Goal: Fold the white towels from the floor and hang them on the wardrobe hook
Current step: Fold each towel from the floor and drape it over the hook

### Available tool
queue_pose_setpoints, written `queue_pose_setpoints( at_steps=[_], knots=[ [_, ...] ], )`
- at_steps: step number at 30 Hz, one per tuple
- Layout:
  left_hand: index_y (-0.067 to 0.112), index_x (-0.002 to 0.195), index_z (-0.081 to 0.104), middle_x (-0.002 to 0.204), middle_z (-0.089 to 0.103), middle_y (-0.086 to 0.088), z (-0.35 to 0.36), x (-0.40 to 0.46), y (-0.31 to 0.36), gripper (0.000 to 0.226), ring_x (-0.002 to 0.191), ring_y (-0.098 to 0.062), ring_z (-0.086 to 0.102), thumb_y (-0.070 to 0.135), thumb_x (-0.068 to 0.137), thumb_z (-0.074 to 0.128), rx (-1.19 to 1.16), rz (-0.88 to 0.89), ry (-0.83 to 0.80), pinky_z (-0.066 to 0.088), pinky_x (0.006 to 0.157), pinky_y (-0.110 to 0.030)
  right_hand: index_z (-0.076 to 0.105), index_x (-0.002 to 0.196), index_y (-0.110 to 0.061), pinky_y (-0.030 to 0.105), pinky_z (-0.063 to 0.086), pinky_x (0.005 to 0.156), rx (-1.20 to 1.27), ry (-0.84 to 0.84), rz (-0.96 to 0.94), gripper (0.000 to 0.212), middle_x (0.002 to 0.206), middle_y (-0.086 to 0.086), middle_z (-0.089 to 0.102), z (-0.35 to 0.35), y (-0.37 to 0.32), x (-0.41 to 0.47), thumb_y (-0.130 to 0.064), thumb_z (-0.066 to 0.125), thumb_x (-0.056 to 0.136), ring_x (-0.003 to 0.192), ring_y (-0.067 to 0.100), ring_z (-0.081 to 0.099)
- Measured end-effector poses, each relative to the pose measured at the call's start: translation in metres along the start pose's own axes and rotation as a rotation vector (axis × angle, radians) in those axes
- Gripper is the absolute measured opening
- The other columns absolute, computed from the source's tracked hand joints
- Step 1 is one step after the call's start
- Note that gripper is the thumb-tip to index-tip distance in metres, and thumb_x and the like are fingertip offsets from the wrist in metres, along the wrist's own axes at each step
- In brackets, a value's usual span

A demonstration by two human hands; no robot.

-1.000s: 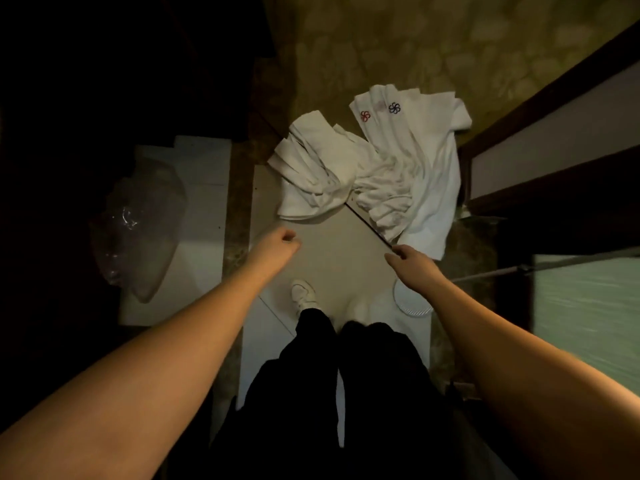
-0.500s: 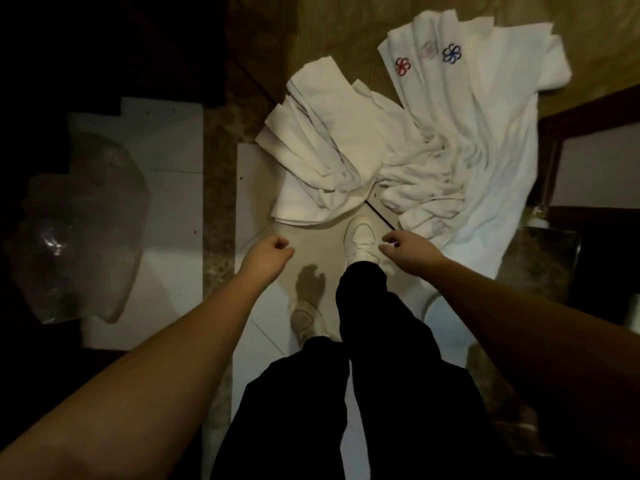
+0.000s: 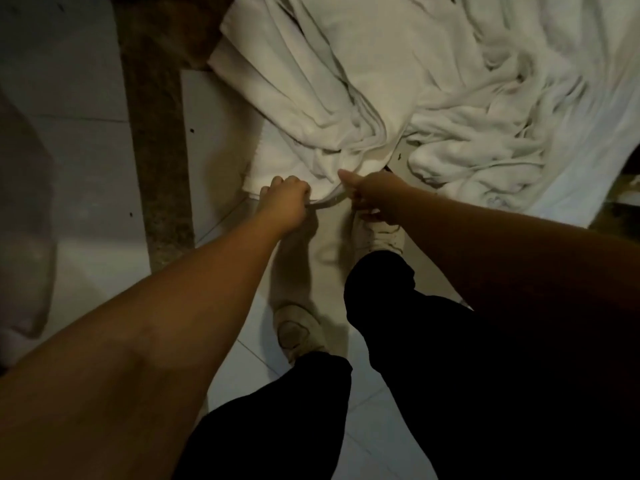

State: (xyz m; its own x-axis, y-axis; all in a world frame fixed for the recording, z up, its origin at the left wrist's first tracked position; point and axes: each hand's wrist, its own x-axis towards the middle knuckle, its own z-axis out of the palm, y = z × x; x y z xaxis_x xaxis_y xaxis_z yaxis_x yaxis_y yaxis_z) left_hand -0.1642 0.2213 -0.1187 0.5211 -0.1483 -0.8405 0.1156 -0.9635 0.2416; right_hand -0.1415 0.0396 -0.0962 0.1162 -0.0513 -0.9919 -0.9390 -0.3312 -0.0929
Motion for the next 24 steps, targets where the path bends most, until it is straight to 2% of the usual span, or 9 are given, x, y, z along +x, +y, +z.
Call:
queue_pose_setpoints(
  at_steps=[2, 5, 8, 11, 16, 19, 21, 22, 24],
  knots=[
    [0.022, 0.128, 0.062, 0.137, 0.051, -0.008, 0.006, 0.009, -0.006, 0.034, 0.125, -0.034, 0.041, 0.016, 0.098, 0.048, 0.040, -0.022, 0.038, 0.033, 0.100, -0.041, 0.060, 0.106, -0.018, 0.024, 0.051, 0.058, 0.059, 0.033, 0.006, 0.038, 0.091, 0.003, 0.063, 0.004, 0.000, 0.009, -0.053, 0.067, 0.093, 0.078, 0.016, 0.064],
    [0.023, 0.116, 0.068, 0.132, 0.056, -0.009, 0.008, 0.015, -0.015, 0.025, 0.123, -0.035, 0.044, 0.016, 0.098, 0.051, 0.000, -0.040, 0.071, 0.034, 0.101, -0.040, 0.055, 0.083, -0.019, 0.018, 0.048, 0.048, 0.006, 0.075, -0.088, 0.022, 0.080, -0.001, 0.058, 0.001, 0.005, 0.016, -0.029, 0.056, 0.102, 0.064, 0.010, 0.056],
    [0.024, 0.097, 0.067, 0.119, 0.065, -0.012, 0.001, 0.002, -0.017, 0.010, 0.112, -0.034, 0.056, 0.021, 0.097, 0.057, -0.287, -0.084, 0.097, 0.046, 0.098, -0.041, 0.054, 0.085, -0.026, 0.024, 0.049, 0.064, 0.094, 0.085, -0.158, 0.015, 0.087, -0.005, 0.058, -0.007, 0.013, 0.008, -0.021, 0.056, 0.099, 0.072, 0.008, 0.056],
    [0.020, 0.092, 0.058, 0.100, 0.063, -0.012, -0.015, -0.022, -0.012, 0.006, 0.090, -0.027, 0.057, 0.019, 0.097, 0.055, -0.609, -0.136, 0.152, 0.048, 0.077, -0.032, 0.053, 0.088, -0.026, 0.028, 0.052, 0.071, 0.275, 0.118, -0.171, 0.013, 0.090, -0.005, 0.060, -0.019, 0.019, -0.014, -0.018, 0.055, 0.098, 0.076, 0.009, 0.059],
    [0.022, 0.099, 0.054, 0.095, 0.057, -0.002, -0.059, -0.075, 0.009, 0.008, 0.079, -0.018, 0.051, 0.021, 0.100, 0.047, -0.767, -0.166, 0.260, 0.037, 0.065, -0.028, 0.057, 0.081, -0.013, 0.021, 0.046, 0.047, 0.658, 0.182, -0.225, 0.022, 0.051, -0.006, 0.058, -0.041, 0.020, -0.080, -0.009, 0.043, 0.097, 0.042, 0.007, 0.053],
    [0.022, 0.103, 0.054, 0.093, 0.055, -0.004, -0.091, -0.117, 0.022, 0.010, 0.080, -0.020, 0.050, 0.023, 0.103, 0.045, -0.908, -0.250, 0.298, 0.040, 0.064, -0.028, 0.060, 0.093, -0.007, 0.023, 0.050, 0.059, 0.686, 0.241, -0.302, 0.020, 0.064, 0.003, 0.061, -0.054, 0.016, -0.134, -0.010, 0.041, 0.098, 0.053, 0.011, 0.058],
    [0.017, 0.112, 0.059, 0.106, 0.059, -0.014, -0.115, -0.150, 0.031, 0.017, 0.096, -0.028, 0.056, 0.024, 0.104, 0.046, -1.074, -0.305, 0.310, 0.049, 0.081, -0.035, 0.058, 0.084, -0.010, 0.020, 0.050, 0.049, 0.832, 0.275, -0.309, 0.027, 0.055, 0.000, 0.065, -0.064, 0.010, -0.172, -0.014, 0.039, 0.103, 0.046, 0.012, 0.062],
    [0.014, 0.120, 0.061, 0.116, 0.061, -0.018, -0.129, -0.169, 0.035, 0.023, 0.103, -0.032, 0.058, 0.024, 0.104, 0.047, -1.167, -0.339, 0.305, 0.051, 0.089, -0.041, 0.062, 0.089, -0.010, 0.022, 0.053, 0.050, 0.908, 0.312, -0.266, 0.028, 0.058, 0.001, 0.068, -0.070, 0.005, -0.191, -0.018, 0.040, 0.105, 0.050, 0.015, 0.067],
    [0.013, 0.120, 0.063, 0.118, 0.064, -0.018, -0.154, -0.209, 0.046, 0.024, 0.098, -0.033, 0.063, 0.022, 0.104, 0.049, -1.389, -0.376, 0.284, 0.056, 0.082, -0.045, 0.063, 0.120, -0.005, 0.031, 0.059, 0.075, 0.885, 0.361, -0.202, 0.032, 0.087, 0.007, 0.072, -0.079, -0.006, -0.229, -0.025, 0.042, 0.105, 0.083, 0.026, 0.073]
  ],
)
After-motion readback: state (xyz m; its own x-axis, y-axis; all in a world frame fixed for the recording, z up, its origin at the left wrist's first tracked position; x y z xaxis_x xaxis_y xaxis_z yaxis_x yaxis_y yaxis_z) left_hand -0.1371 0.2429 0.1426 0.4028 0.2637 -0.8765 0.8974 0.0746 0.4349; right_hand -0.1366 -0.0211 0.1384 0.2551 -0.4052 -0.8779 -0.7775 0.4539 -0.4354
